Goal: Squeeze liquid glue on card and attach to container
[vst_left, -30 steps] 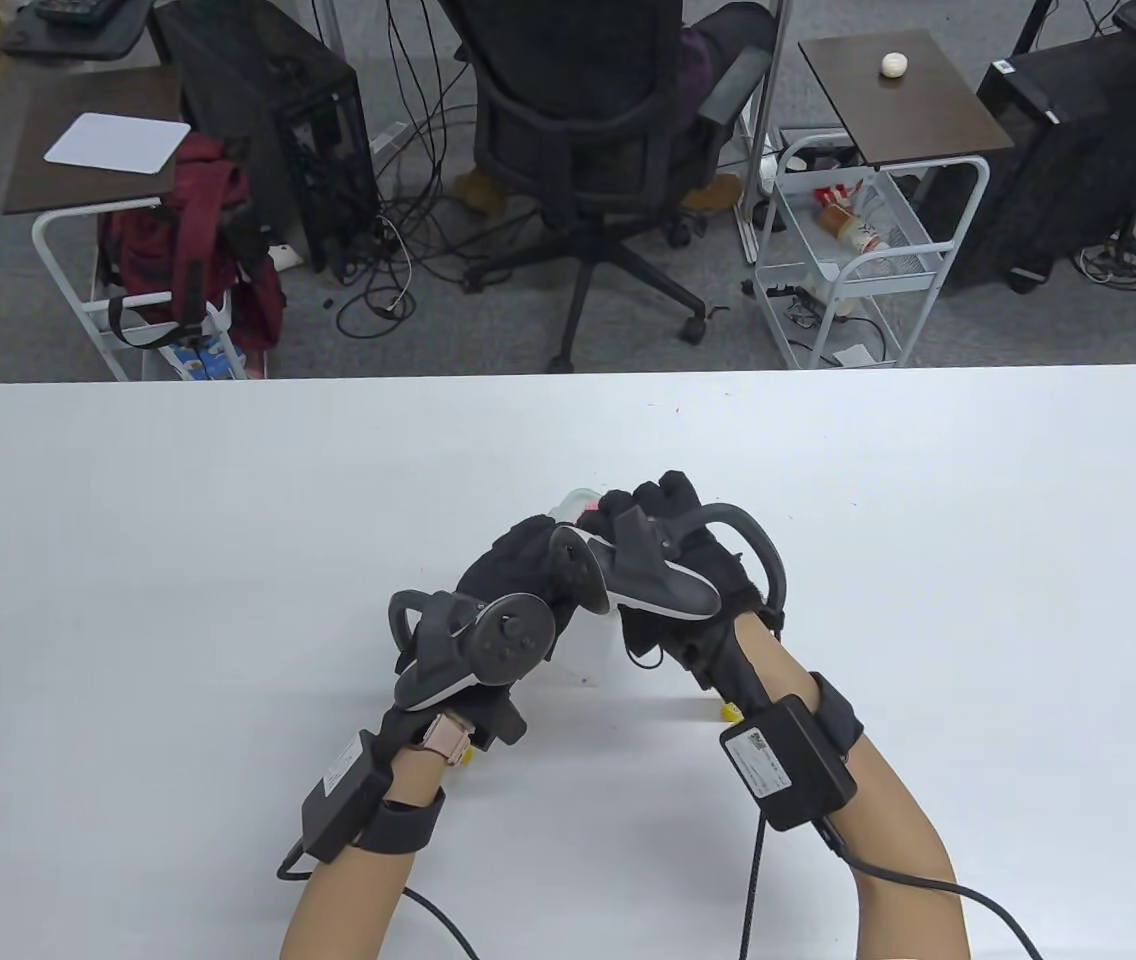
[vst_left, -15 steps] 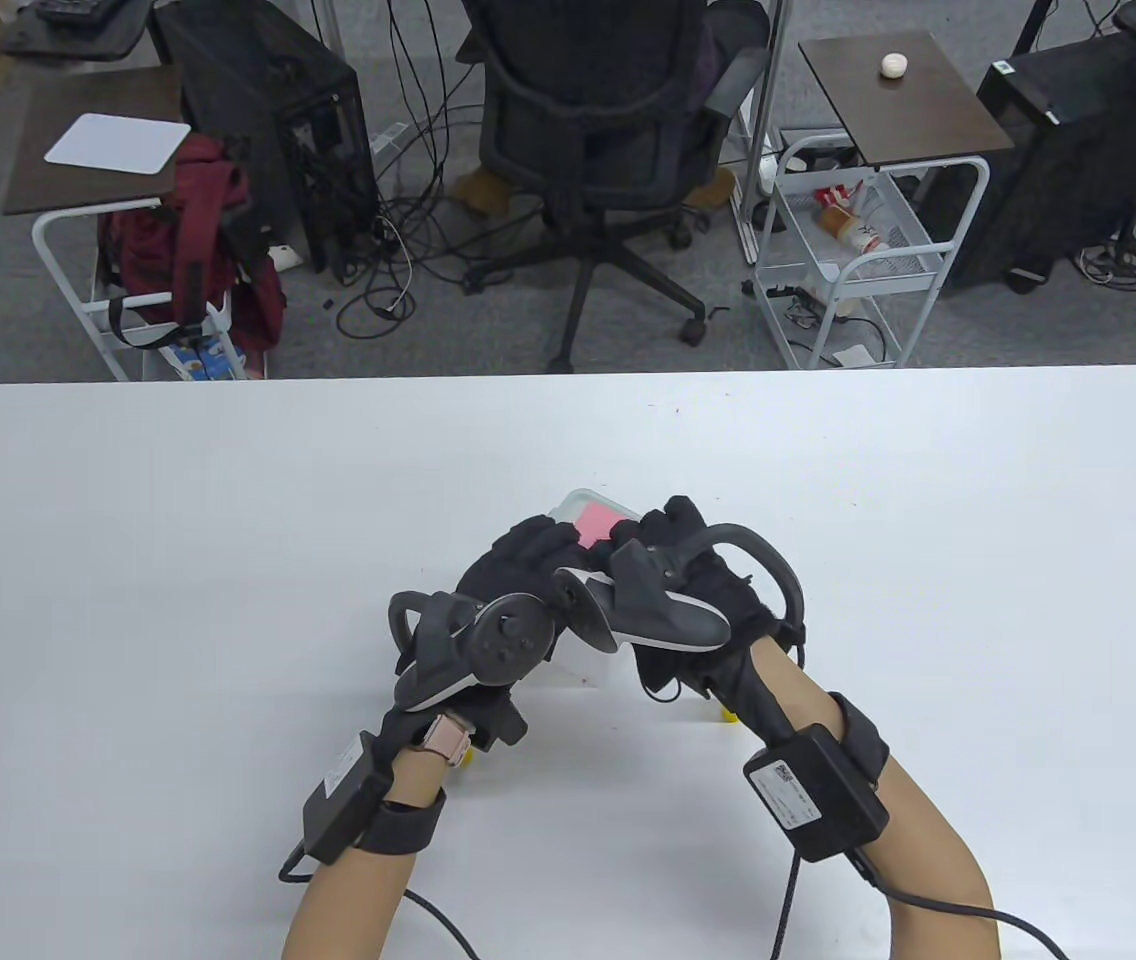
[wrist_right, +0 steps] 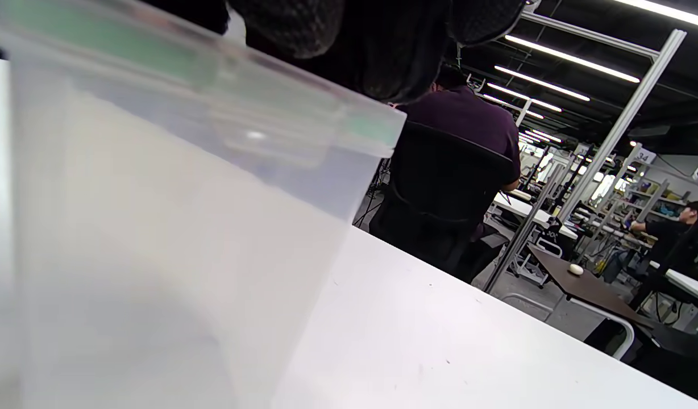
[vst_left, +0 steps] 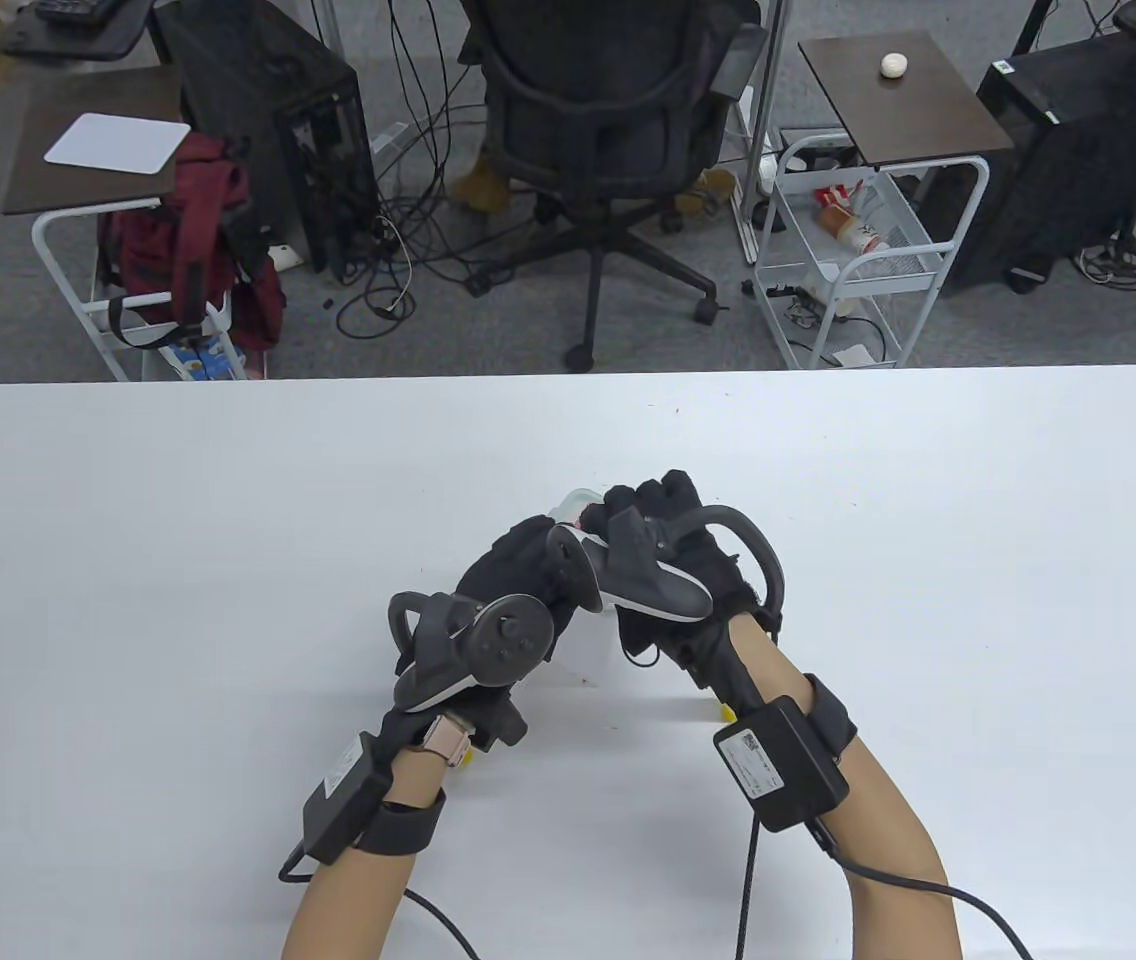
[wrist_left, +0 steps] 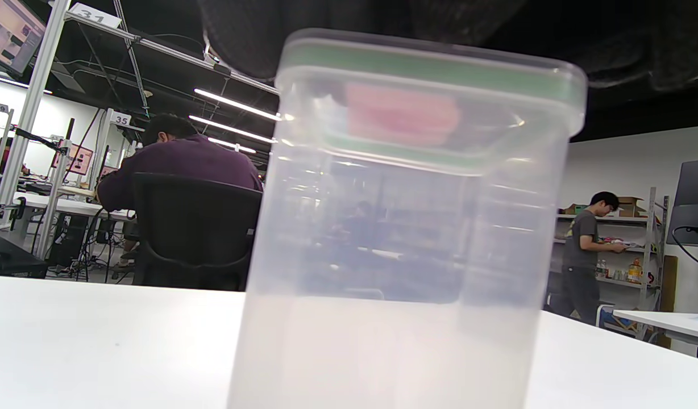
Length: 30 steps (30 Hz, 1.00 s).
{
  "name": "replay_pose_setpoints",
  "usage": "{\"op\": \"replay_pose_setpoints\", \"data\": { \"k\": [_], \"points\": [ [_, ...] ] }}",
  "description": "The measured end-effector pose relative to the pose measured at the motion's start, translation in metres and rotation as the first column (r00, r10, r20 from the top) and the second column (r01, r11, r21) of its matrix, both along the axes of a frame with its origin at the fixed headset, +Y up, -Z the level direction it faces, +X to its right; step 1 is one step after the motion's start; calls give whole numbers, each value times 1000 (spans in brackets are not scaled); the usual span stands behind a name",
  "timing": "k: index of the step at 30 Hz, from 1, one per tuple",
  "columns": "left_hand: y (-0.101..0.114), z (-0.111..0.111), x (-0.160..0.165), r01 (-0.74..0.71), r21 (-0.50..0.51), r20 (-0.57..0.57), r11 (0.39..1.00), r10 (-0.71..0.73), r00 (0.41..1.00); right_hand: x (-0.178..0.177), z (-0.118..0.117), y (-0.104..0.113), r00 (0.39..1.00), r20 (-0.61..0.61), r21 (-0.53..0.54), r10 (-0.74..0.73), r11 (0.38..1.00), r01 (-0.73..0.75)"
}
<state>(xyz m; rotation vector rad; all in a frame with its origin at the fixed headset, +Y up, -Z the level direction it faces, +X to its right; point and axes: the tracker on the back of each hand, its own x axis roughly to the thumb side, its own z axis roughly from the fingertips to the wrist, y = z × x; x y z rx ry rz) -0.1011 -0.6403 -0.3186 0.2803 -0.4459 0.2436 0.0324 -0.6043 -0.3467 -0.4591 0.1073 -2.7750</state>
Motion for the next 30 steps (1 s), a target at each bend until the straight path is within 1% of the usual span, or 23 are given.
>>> {"op": "replay_pose_setpoints", "data": {
  "k": [5, 10, 12, 14, 17, 18, 19, 20, 22, 23, 24, 25, 27, 28, 30],
  "points": [
    [0, 0, 0, 12, 0, -5, 1000, -12, 1000, 2, 22, 2, 995, -80, 24, 58, 998, -57],
    [0, 0, 0, 4, -4, -4, 1000, -4, 1000, 16, 42, 8, 991, -134, -3, -16, 1000, 16],
    [-1, 0, 0, 1, -5, -4, 1000, -1, 1000, 23, 47, 8, 984, -155, -34, -83, 996, 78],
    [-1, 0, 0, -4, -3, -6, 1000, 4, 1000, 34, 52, 7, 969, -185, -41, -166, 986, 161],
    [-2, 1, -1, -12, -4, -7, 1000, 12, 1000, 59, 62, 9, 919, -184, -27, -349, 936, 350],
    [-2, 1, -1, -14, -5, -7, 1000, 13, 1000, 70, 65, 10, 886, -181, -19, -428, 902, 432],
    [-2, 1, -1, -16, -7, -6, 1000, 16, 1000, 82, 69, 10, 835, -177, -12, -521, 850, 527],
    [-3, 1, -1, -17, -9, -7, 1000, 16, 1000, 98, 73, 9, 754, -176, -14, -633, 767, 641],
    [-2, 1, -1, -14, -14, -10, 1000, 13, 1000, 120, 78, 5, 623, -165, -24, -765, 634, 773],
    [-3, 1, -1, -16, -19, -10, 1000, 15, 1000, 136, 81, -1, 520, -149, -34, -841, 530, 847],
    [-3, 1, -1, -22, -26, -8, 999, 22, 1000, 148, 83, -7, 433, -130, -36, -892, 441, 897],
    [-3, 1, -2, -31, -34, -5, 999, 31, 1000, 160, 85, -14, 358, -113, -45, -927, 365, 930],
    [-3, 2, -3, -61, -48, 2, 997, 61, 998, 179, 89, -28, 279, -74, -40, -958, 282, 959],
    [-2, 3, -3, -75, -49, 7, 996, 75, 997, 186, 91, -34, 263, -57, -35, -963, 265, 964],
    [0, 9, -6, -116, -20, -2, 993, 116, 993, 199, 95, -49, 257, -20, 1, -966, 257, 966]
  ]
}}
